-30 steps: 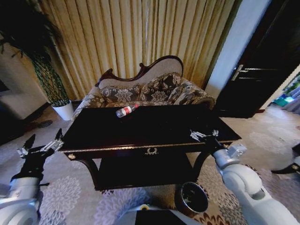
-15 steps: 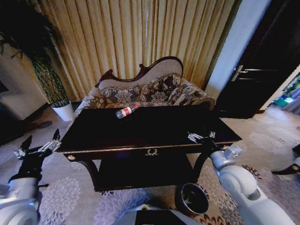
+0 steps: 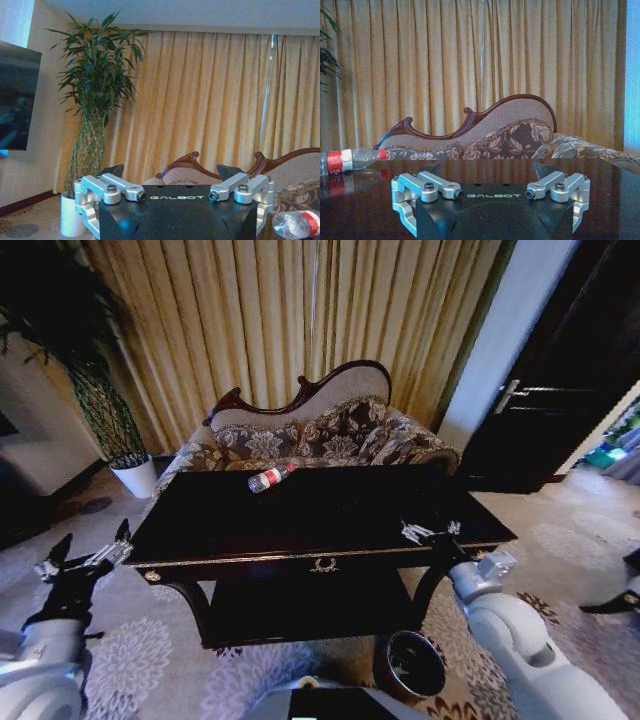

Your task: Move to the front of the table and place the trash on the table into the trash bin.

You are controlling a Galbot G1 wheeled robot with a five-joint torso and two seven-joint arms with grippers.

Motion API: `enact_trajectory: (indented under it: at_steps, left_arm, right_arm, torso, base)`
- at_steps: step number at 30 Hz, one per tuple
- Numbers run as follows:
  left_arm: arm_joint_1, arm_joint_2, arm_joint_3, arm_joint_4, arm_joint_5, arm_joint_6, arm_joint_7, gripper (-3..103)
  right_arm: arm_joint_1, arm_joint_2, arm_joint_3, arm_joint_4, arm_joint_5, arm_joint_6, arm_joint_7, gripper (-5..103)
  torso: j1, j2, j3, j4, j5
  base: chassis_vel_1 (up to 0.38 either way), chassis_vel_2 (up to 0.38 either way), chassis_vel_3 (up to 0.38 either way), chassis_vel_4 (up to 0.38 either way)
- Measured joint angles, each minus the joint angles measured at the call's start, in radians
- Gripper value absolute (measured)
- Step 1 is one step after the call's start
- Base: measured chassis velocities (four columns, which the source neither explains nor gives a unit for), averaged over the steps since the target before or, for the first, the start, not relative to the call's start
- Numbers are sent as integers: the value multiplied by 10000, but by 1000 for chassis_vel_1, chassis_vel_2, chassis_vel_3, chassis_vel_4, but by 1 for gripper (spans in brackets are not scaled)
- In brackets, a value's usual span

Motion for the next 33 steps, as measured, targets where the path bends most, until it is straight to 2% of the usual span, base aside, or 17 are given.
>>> enact_trajectory:
  at_steps: [12, 33]
  left_arm:
    - [-17, 6, 36, 0, 164, -238, 11, 100]
    - [-9, 2, 20, 0, 196, -269, 39, 100]
  right_arm:
    - [27, -36, 2, 40, 24, 0, 1, 100]
    - [-11, -39, -55, 52, -126, -22, -92, 100]
  torso:
    - [0, 0, 0, 0, 0]
    - [0, -1, 0, 0, 0]
  base:
    - [0, 0, 0, 0]
    - [0, 0, 0, 0]
